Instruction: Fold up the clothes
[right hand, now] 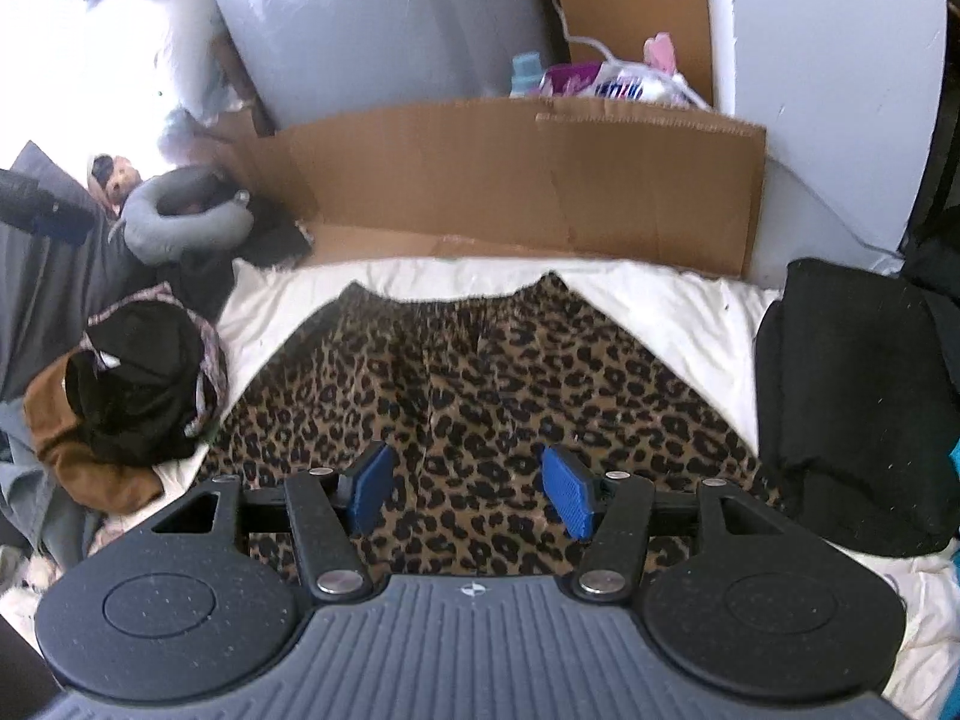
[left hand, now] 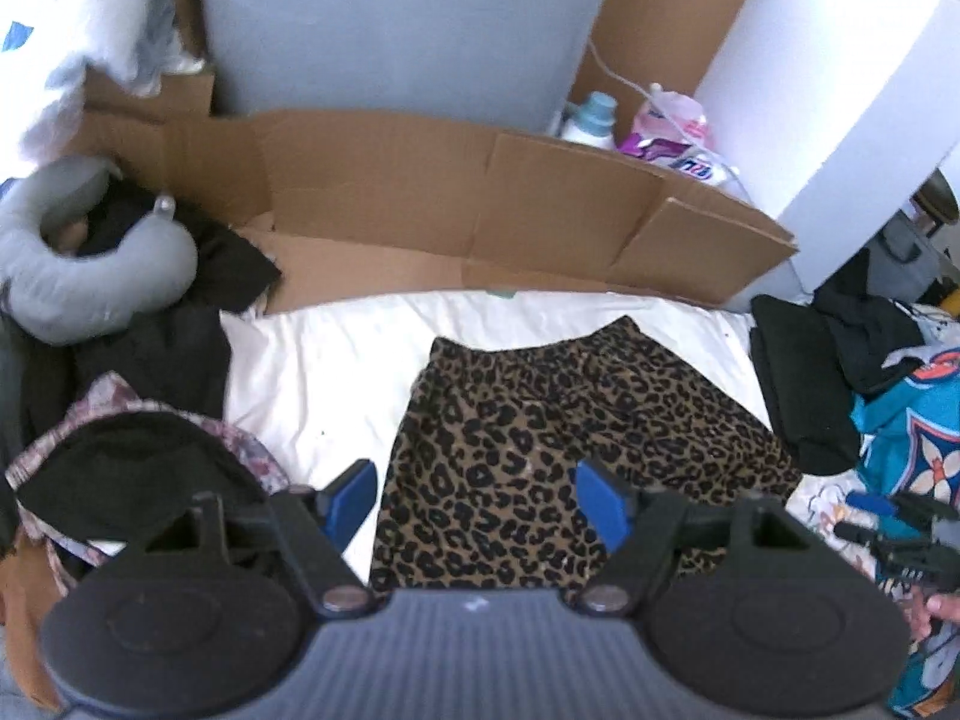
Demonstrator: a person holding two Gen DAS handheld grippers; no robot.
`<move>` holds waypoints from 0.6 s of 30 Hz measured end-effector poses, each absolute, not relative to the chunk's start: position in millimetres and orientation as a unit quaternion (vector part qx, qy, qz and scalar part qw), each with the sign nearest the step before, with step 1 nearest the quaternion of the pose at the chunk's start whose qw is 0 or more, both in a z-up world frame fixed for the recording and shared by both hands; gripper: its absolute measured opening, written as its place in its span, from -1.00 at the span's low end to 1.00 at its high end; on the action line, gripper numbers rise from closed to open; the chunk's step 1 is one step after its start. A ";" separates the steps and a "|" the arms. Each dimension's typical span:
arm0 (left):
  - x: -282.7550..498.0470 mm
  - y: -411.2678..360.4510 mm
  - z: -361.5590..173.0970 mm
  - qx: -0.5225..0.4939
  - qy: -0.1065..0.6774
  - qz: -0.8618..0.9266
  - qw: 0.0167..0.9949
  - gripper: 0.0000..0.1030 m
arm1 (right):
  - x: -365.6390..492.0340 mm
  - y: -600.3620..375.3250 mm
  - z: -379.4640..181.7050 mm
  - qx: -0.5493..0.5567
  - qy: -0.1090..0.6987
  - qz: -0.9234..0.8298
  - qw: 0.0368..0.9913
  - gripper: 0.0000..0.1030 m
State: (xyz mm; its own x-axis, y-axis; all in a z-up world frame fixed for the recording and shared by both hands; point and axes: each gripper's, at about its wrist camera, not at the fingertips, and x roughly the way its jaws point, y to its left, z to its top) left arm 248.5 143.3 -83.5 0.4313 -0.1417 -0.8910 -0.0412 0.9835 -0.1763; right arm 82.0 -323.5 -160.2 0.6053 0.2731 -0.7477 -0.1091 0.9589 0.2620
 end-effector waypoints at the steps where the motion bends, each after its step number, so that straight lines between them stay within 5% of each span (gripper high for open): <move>1: 246.4 148.0 -90.5 -0.090 0.535 -0.027 0.840 0.46 | 80.6 -320.6 -166.1 0.095 0.433 0.111 0.890 0.21; 18: 163.3 145.9 -255.5 -0.159 0.552 -0.052 0.817 0.39 | 65.6 -262.7 -265.9 0.091 0.491 0.177 0.848 0.21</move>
State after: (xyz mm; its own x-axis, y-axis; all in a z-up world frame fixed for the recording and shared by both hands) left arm 163.3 145.9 -255.5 0.3861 -0.2605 -0.8849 -0.0898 0.9441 -0.3171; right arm 65.6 -262.7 -265.9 0.4548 0.3887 -0.8013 -0.2107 0.9211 0.3273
